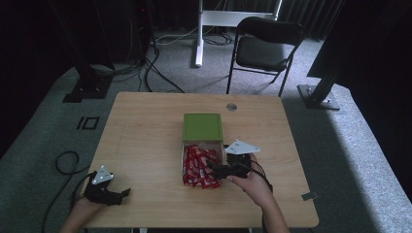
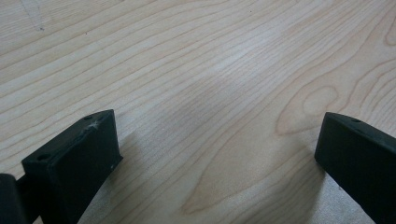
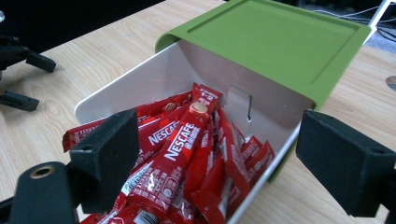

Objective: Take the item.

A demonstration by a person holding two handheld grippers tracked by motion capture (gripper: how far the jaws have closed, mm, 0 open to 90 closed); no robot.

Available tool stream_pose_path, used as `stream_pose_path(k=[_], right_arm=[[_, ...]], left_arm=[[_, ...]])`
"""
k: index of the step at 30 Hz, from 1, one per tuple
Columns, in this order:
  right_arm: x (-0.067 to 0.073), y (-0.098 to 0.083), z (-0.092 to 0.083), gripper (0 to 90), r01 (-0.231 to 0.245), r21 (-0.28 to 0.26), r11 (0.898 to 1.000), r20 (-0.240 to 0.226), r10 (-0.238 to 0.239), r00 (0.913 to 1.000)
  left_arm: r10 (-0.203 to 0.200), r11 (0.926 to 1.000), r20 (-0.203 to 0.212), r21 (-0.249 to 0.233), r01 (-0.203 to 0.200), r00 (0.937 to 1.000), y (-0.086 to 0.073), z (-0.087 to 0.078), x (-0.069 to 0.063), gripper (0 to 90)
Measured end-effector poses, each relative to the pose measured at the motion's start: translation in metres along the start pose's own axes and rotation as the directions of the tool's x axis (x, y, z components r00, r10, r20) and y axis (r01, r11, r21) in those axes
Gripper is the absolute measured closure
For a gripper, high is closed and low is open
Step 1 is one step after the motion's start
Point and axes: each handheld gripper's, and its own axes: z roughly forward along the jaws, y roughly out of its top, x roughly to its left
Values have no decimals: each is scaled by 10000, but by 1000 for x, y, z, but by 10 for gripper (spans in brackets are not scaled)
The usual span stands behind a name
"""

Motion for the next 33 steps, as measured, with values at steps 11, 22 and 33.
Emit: stream_pose_path(k=[11, 22, 33], right_arm=[[12, -6, 17, 138, 190, 355, 9992, 123, -195, 9997], [32, -8, 37, 334, 828, 742, 9938, 349, -856, 9957], [38, -5, 43, 481, 1145, 1929, 9745, 836, -1326, 9876]], left_arm=[[2, 10000, 0, 2, -2, 10000, 0, 0, 0, 7], [0, 10000, 0, -17, 0, 10000, 0, 0, 0, 7], [1, 10000, -1, -18, -1, 10000, 0, 0, 0, 7]])
